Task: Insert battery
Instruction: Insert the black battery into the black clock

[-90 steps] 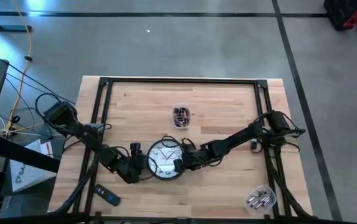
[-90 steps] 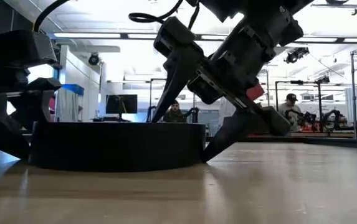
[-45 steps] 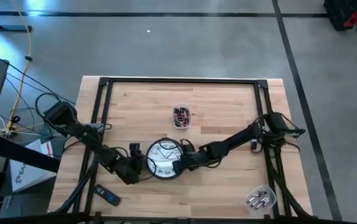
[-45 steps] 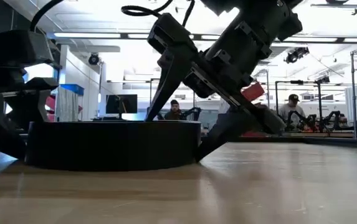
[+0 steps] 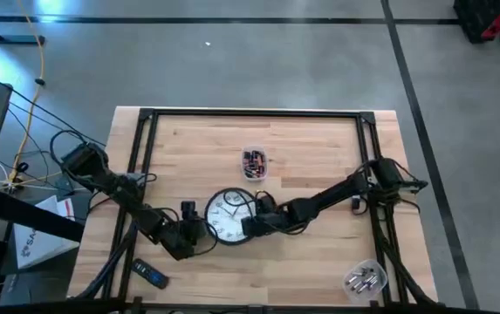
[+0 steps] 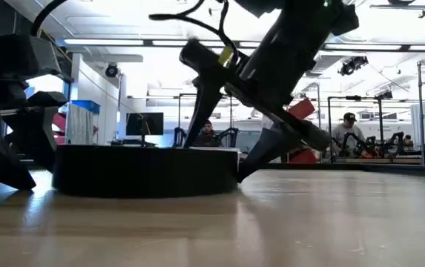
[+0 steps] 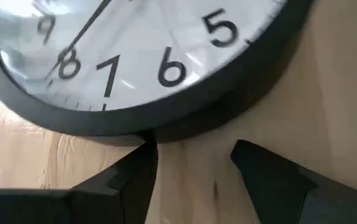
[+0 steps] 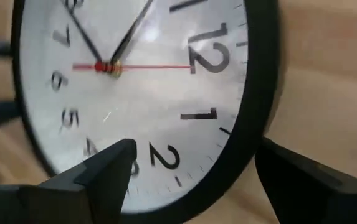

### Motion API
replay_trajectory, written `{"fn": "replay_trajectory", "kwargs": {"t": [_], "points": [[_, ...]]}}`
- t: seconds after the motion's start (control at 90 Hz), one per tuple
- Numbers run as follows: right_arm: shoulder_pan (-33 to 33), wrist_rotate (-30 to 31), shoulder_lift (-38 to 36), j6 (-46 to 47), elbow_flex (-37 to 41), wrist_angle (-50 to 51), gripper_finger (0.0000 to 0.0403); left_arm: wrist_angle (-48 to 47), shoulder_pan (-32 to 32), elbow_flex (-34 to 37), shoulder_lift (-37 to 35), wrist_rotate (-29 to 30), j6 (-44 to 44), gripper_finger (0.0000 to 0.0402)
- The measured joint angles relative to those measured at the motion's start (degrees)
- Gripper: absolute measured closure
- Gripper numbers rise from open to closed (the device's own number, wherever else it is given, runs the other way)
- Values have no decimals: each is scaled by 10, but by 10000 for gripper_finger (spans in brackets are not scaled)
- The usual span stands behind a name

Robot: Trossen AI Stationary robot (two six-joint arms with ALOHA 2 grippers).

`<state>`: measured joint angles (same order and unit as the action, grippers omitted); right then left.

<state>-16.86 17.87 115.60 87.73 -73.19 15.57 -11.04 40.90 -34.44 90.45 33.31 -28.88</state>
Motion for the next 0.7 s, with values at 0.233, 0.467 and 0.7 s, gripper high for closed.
{"fn": "replay_trajectory", "kwargs": {"t": [0.233, 0.467, 0.7], "points": [[1, 4, 0, -68, 1, -9, 110, 7, 3, -2, 0, -27, 2, 197], [1, -19, -4, -96, 0, -13, 110, -51, 2, -2, -39, -71, -20, 197], [2, -35, -5, -98, -1, -23, 110, -140, -21, -2, -93, -71, -79, 197]]}}
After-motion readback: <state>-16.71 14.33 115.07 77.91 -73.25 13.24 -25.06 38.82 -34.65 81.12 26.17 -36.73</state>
